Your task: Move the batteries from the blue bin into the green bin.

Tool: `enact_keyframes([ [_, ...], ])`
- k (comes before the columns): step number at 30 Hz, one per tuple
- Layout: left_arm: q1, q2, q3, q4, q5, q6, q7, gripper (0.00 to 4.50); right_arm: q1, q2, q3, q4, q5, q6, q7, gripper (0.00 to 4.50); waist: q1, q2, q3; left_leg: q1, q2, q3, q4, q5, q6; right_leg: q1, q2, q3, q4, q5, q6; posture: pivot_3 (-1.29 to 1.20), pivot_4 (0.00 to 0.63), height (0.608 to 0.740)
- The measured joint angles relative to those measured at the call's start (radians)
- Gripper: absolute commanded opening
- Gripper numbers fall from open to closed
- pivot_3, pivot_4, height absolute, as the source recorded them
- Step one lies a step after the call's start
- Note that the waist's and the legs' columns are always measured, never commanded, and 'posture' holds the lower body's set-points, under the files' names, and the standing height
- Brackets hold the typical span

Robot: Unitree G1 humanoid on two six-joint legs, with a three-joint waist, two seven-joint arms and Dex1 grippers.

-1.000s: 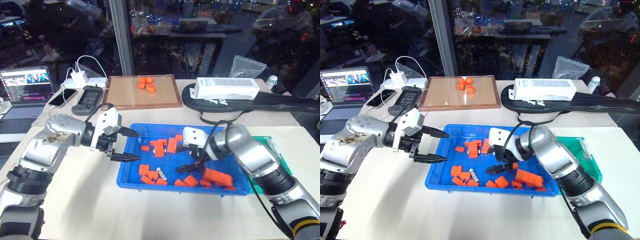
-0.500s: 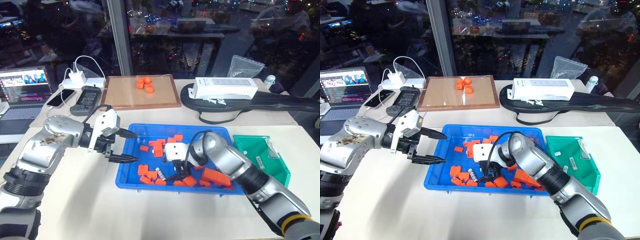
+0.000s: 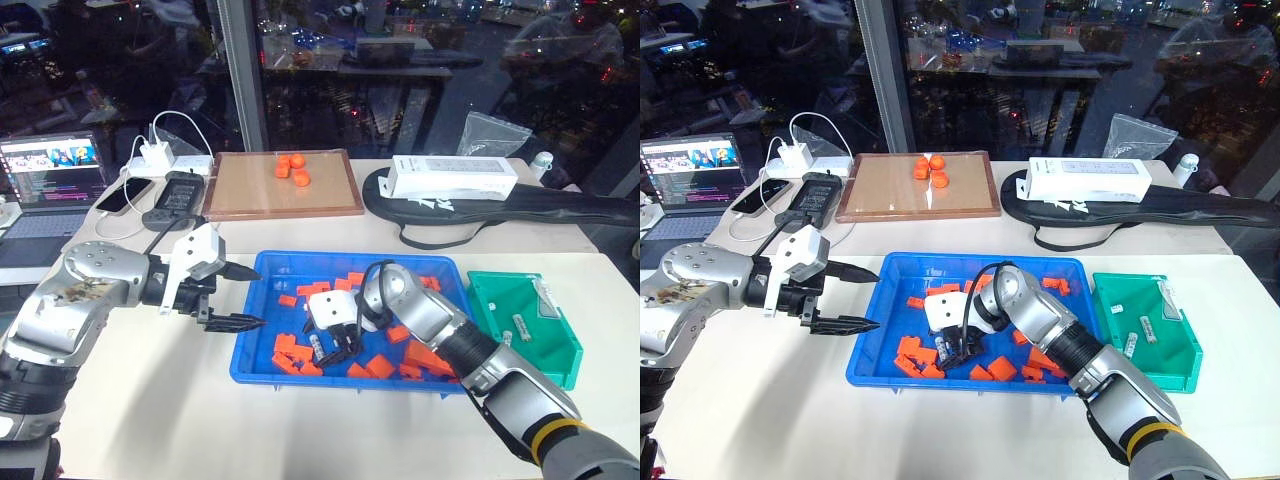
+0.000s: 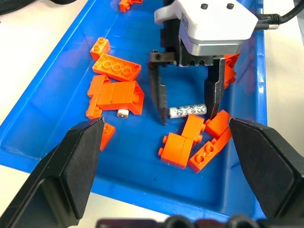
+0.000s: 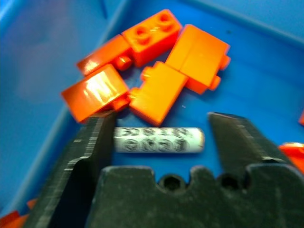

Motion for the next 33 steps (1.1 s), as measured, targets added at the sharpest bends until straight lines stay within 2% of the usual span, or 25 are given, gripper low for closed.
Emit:
enact_keyframes([
  [6, -0.002, -0.001, -0.001, -0.008, -0.010, -0.001, 0.004, 4.50, 0.003, -0.042, -0.024, -0.016, -0.007, 0.001, 0.003, 2.44, 0.002, 0.000, 0.000, 0.000, 0.000, 0.000, 0.000, 0.000, 0.000, 0.000, 0.000, 0.000, 0.000, 0.000, 0.000, 0.00, 0.150, 0.740],
  [10, -0.044, -0.028, -0.006, 0.012, -0.026, -0.002, -0.009, 4.50, 0.003, -0.143, -0.120, -0.131, 0.024, 0.099, 0.020, 2.44, 0.005, 0.000, 0.001, 0.000, -0.001, 0.001, 0.000, 0.000, 0.000, 0.000, -0.001, 0.000, 0.000, 0.000, 0.000, 0.00, 0.150, 0.740],
  [16, -0.169, -0.117, -0.047, 0.100, -0.030, -0.010, -0.050, 4.50, 0.022, -0.405, -0.377, -0.330, 0.125, 0.333, 0.027, 2.44, 0.019, -0.001, 0.001, 0.000, -0.002, 0.001, 0.000, 0.000, 0.000, 0.000, -0.002, 0.000, -0.002, 0.000, 0.000, 0.00, 0.150, 0.740],
  [23, -0.262, -0.197, -0.100, 0.202, -0.021, -0.049, -0.101, 4.50, 0.139, -0.706, -0.576, -0.310, 0.140, 0.406, 0.016, 2.44, 0.015, -0.001, 0.001, 0.000, -0.002, 0.002, -0.002, 0.000, 0.000, -0.001, -0.002, 0.001, -0.003, 0.000, 0.000, 0.00, 0.150, 0.740],
  [26, -0.286, -0.219, -0.127, 0.240, -0.007, -0.075, -0.119, 4.50, 0.214, -0.761, -0.613, -0.251, 0.134, 0.364, 0.001, 2.44, 0.009, -0.001, 0.001, 0.000, -0.002, 0.001, -0.002, 0.000, 0.000, 0.000, -0.001, 0.001, -0.003, -0.001, 0.000, 0.00, 0.150, 0.740],
  [30, -0.293, -0.227, -0.145, 0.263, 0.014, -0.096, -0.131, 4.50, 0.337, -0.753, -0.619, -0.161, 0.128, 0.300, -0.018, 2.44, -0.001, -0.001, 0.001, 0.001, -0.002, 0.001, -0.002, 0.000, 0.000, 0.001, -0.001, 0.002, -0.002, -0.001, 0.000, 0.00, 0.150, 0.740],
  [33, -0.289, -0.217, -0.147, 0.261, 0.018, -0.101, -0.135, 4.50, 0.374, -0.753, -0.589, -0.056, 0.082, 0.215, -0.040, 2.44, -0.003, 0.001, 0.001, 0.001, -0.002, 0.001, -0.002, 0.000, 0.000, 0.000, -0.002, 0.002, -0.002, -0.001, 0.001, 0.00, 0.150, 0.740],
])
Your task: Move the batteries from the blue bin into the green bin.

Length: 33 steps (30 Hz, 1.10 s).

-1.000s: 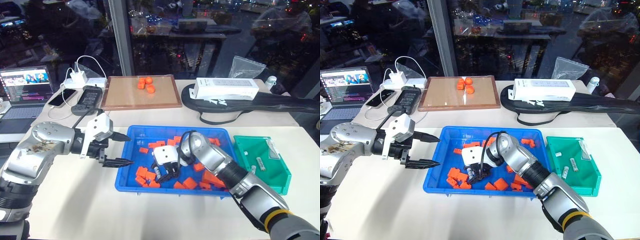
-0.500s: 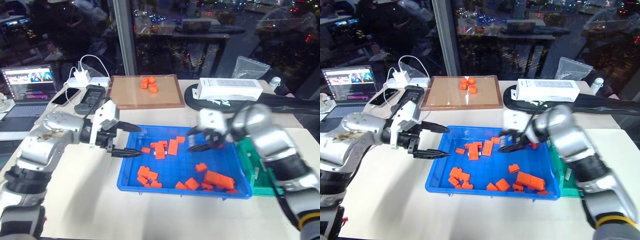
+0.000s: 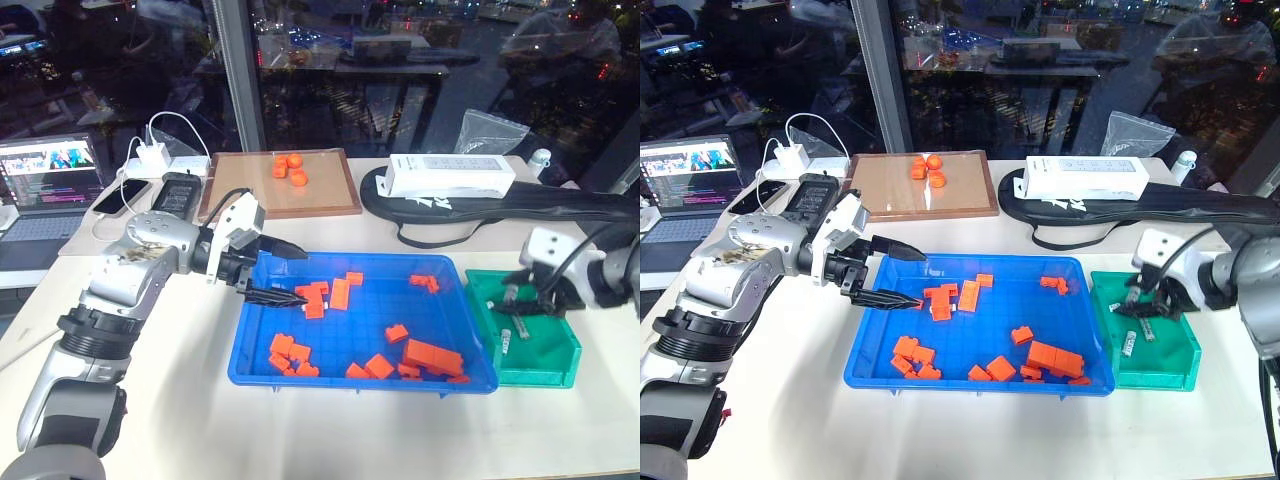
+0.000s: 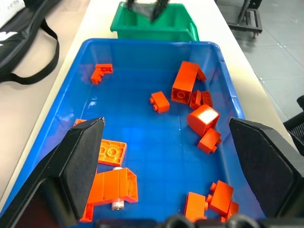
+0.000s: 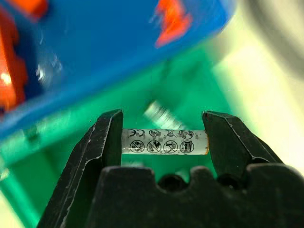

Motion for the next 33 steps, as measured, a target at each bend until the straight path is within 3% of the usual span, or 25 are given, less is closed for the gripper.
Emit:
enact_keyframes([
  [2, 0.008, 0.013, 0.001, -0.001, 0.005, -0.007, -0.002, 4.50, 0.000, -0.006, 0.001, 0.046, -0.018, -0.033, -0.011, 3.46, -0.001, 0.002, 0.000, 0.000, 0.000, 0.000, 0.000, 0.000, 0.000, 0.000, 0.000, 0.000, 0.000, 0.000, 0.001, 0.00, 0.150, 0.740],
  [5, 0.023, 0.028, 0.001, -0.004, 0.011, -0.011, -0.002, 4.50, -0.022, -0.006, 0.000, 0.044, -0.004, -0.034, 0.020, 4.32, -0.003, 0.002, 0.000, 0.001, 0.000, -0.001, 0.000, 0.000, 0.000, 0.000, 0.000, 0.000, 0.000, 0.000, 0.001, 0.00, 0.150, 0.740],
  [6, 0.031, 0.034, 0.001, -0.007, 0.016, -0.012, -0.001, 4.50, -0.033, -0.006, 0.000, 0.042, 0.000, -0.033, 0.028, 4.41, -0.003, 0.002, 0.000, 0.001, 0.000, 0.000, 0.000, 0.000, 0.000, 0.000, 0.000, 0.001, 0.000, 0.000, 0.001, 0.00, 0.150, 0.740],
  [11, 0.059, 0.084, -0.003, -0.012, 0.050, -0.010, 0.012, 4.50, -0.209, 0.003, 0.034, -0.005, 0.001, 0.018, 0.080, 4.41, -0.005, 0.004, 0.001, 0.001, 0.001, -0.001, 0.000, 0.000, 0.000, -0.001, 0.000, 0.001, 0.000, 0.000, 0.000, 0.00, 0.150, 0.740],
  [16, 0.085, 0.141, 0.049, -0.018, 0.068, -0.011, 0.046, 4.50, -0.452, 0.188, 0.083, -0.083, 0.005, 0.065, 0.056, 4.41, -0.013, 0.002, 0.002, 0.002, 0.002, -0.003, -0.001, 0.000, 0.000, 0.000, 0.002, 0.000, 0.001, -0.001, -0.001, 0.00, 0.150, 0.740],
  [24, 0.278, 0.285, 0.193, -0.170, 0.014, 0.068, 0.054, 4.50, -0.438, 0.565, 0.292, -0.109, 0.024, 0.106, -0.012, 4.41, 0.004, 0.000, 0.002, -0.001, 0.002, -0.002, -0.002, 0.000, 0.000, -0.002, 0.000, -0.002, 0.002, -0.001, -0.001, 0.00, 0.150, 0.740],
  [33, 0.421, 0.326, 0.305, -0.326, -0.066, 0.165, 0.121, 4.50, -0.444, 0.735, 0.436, 0.078, -0.077, -0.042, -0.083, 4.41, 0.011, -0.002, 0.002, 0.002, 0.002, 0.001, 0.000, 0.001, -0.002, -0.001, -0.002, -0.005, 0.002, -0.001, -0.002, 0.00, 0.150, 0.740],
])
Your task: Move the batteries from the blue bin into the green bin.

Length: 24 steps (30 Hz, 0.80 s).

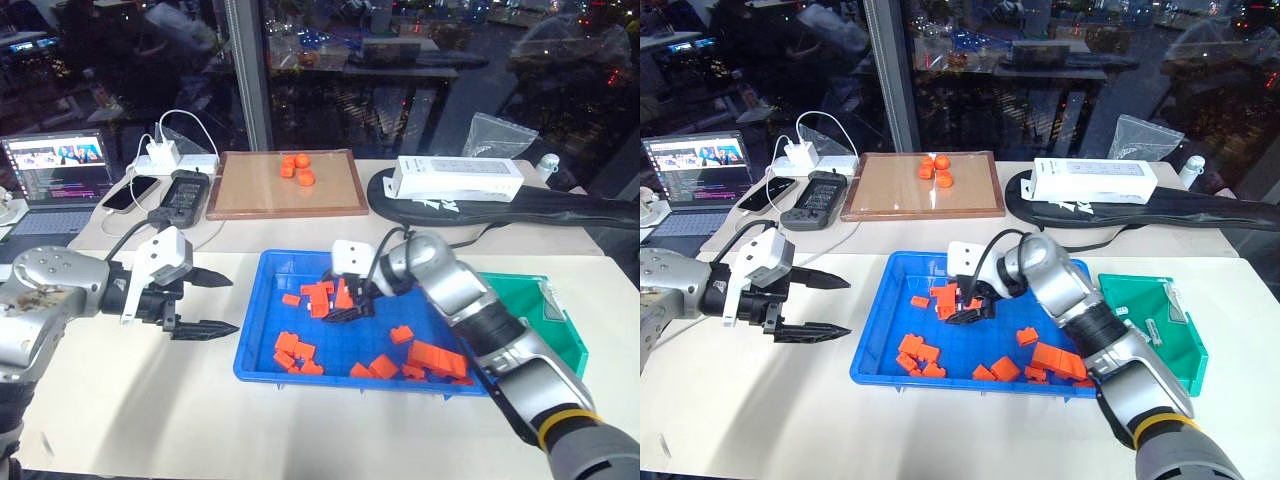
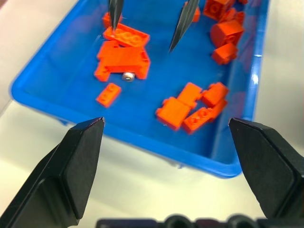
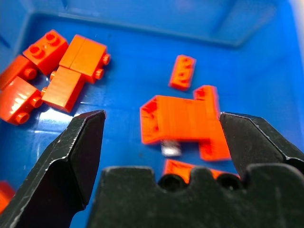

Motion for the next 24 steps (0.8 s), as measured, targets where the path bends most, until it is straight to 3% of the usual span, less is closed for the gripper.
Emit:
enact_keyframes([
  [22, 0.023, 0.001, 0.014, -0.068, -0.094, 0.044, 0.072, 4.50, -0.236, 0.231, 0.040, 0.646, -0.156, -0.390, 0.012, 4.41, -0.018, -0.001, 0.000, 0.003, 0.001, 0.000, -0.002, 0.000, 0.000, 0.002, 0.002, 0.001, 0.003, -0.001, -0.001, 0.00, 0.150, 0.740],
  [24, 0.025, 0.001, 0.014, -0.068, -0.094, 0.044, 0.073, 4.50, -0.241, 0.235, 0.034, 0.666, -0.160, -0.403, 0.010, 3.89, -0.017, -0.001, 0.000, 0.005, 0.001, 0.000, -0.003, 0.000, 0.000, 0.001, 0.002, 0.001, 0.003, -0.001, -0.002, 0.00, 0.150, 0.740],
])
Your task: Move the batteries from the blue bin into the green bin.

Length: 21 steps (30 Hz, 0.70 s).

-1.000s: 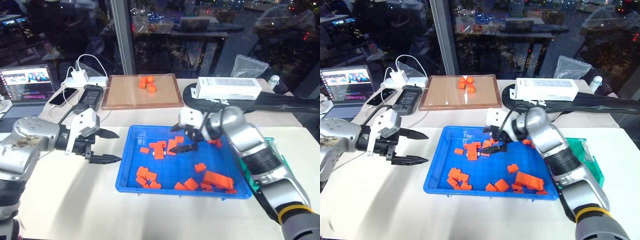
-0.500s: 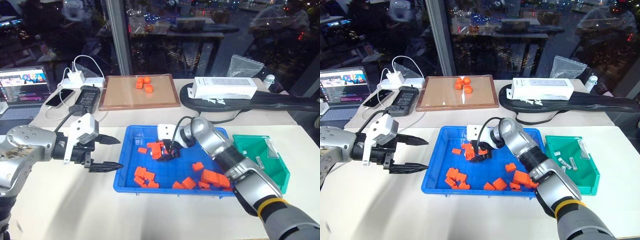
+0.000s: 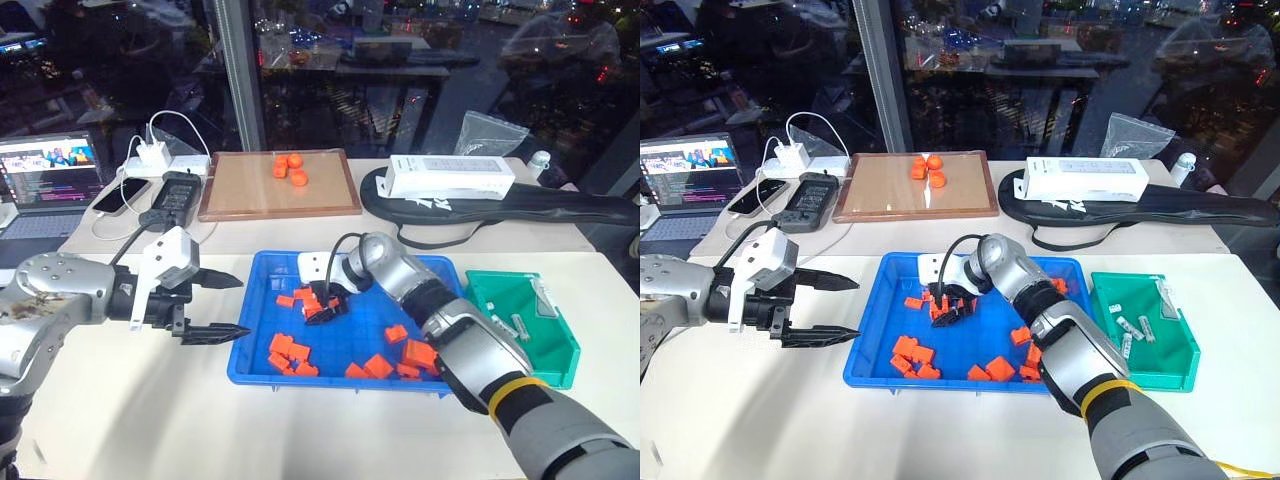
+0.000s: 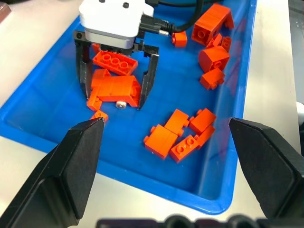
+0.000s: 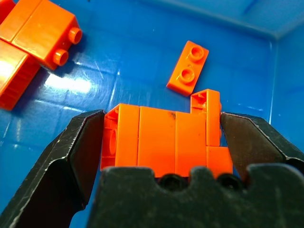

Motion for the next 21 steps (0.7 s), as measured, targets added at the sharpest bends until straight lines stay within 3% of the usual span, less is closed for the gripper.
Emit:
enact_keyframes([
  [8, -0.005, 0.003, -0.004, 0.000, 0.000, -0.001, 0.007, 4.50, 0.003, -0.034, -0.013, -0.014, -0.007, -0.003, 0.025, 1.33, 0.002, 0.000, 0.000, -0.001, 0.000, -0.001, -0.001, 0.000, 0.000, 0.000, -0.001, 0.000, 0.000, 0.000, 0.000, 0.00, 0.150, 0.740],
  [11, -0.035, 0.001, -0.033, 0.012, 0.003, -0.006, 0.000, 4.50, 0.047, -0.103, -0.027, -0.156, 0.000, 0.056, 0.064, 1.34, 0.006, 0.000, 0.000, -0.004, -0.001, -0.001, 0.000, 0.000, 0.000, 0.000, -0.001, 0.000, 0.000, 0.000, 0.000, 0.00, 0.150, 0.740],
  [14, -0.103, -0.012, -0.094, 0.067, 0.026, -0.039, -0.027, 4.50, 0.160, -0.247, -0.068, -0.487, 0.034, 0.211, 0.144, 1.34, 0.012, 0.000, 0.000, -0.006, -0.001, -0.001, 0.000, 0.000, 0.000, -0.001, -0.001, -0.001, 0.000, 0.000, 0.000, 0.00, 0.150, 0.740],
  [21, -0.182, -0.045, -0.168, 0.137, 0.060, -0.081, -0.067, 4.50, 0.320, -0.420, -0.127, -0.829, 0.079, 0.445, 0.192, 1.34, 0.005, 0.000, 0.000, -0.005, -0.001, 0.000, 0.000, 0.000, 0.000, -0.001, 0.000, -0.001, 0.000, 0.000, 0.000, 0.00, 0.150, 0.740],
])
